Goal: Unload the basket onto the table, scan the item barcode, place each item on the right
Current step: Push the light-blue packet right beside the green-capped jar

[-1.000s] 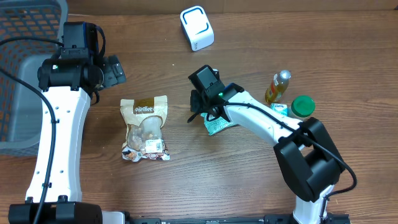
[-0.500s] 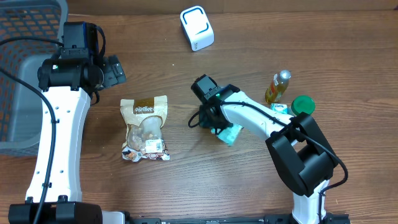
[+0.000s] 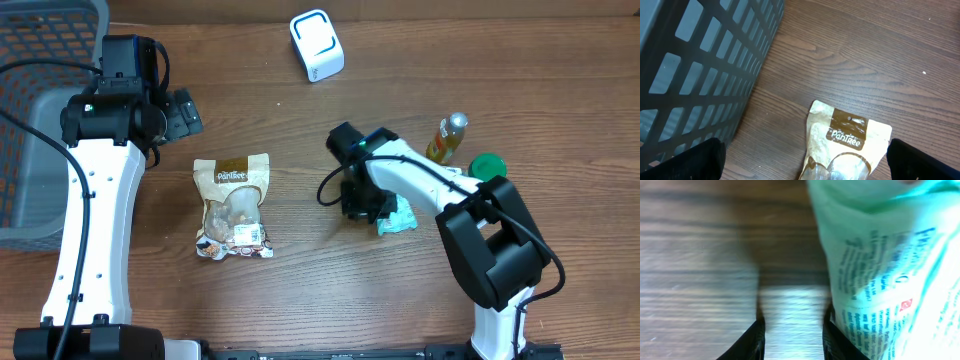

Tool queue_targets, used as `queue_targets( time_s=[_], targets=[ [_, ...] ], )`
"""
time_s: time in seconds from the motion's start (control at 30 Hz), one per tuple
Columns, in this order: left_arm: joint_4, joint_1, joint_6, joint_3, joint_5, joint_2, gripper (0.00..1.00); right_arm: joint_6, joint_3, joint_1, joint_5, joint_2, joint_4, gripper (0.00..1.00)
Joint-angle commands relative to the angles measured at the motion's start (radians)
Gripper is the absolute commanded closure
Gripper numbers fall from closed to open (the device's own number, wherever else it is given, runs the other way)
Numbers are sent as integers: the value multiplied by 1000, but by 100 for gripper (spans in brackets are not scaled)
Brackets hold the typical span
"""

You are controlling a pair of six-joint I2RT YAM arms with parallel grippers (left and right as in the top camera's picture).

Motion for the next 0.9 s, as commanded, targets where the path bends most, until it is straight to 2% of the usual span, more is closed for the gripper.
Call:
queue_targets(
  time_s=[0.0, 0.3, 0.87],
  targets=[
    [1, -2, 26, 5, -10, -3, 1, -8, 9, -51, 49, 6, -7, 66],
    [1, -2, 26, 5, -10, -3, 0, -34, 8, -126, 49, 6, -40, 66],
    [1, -2, 26, 5, -10, -3, 1, -34, 8, -96, -19, 6, 28, 60]
  ],
)
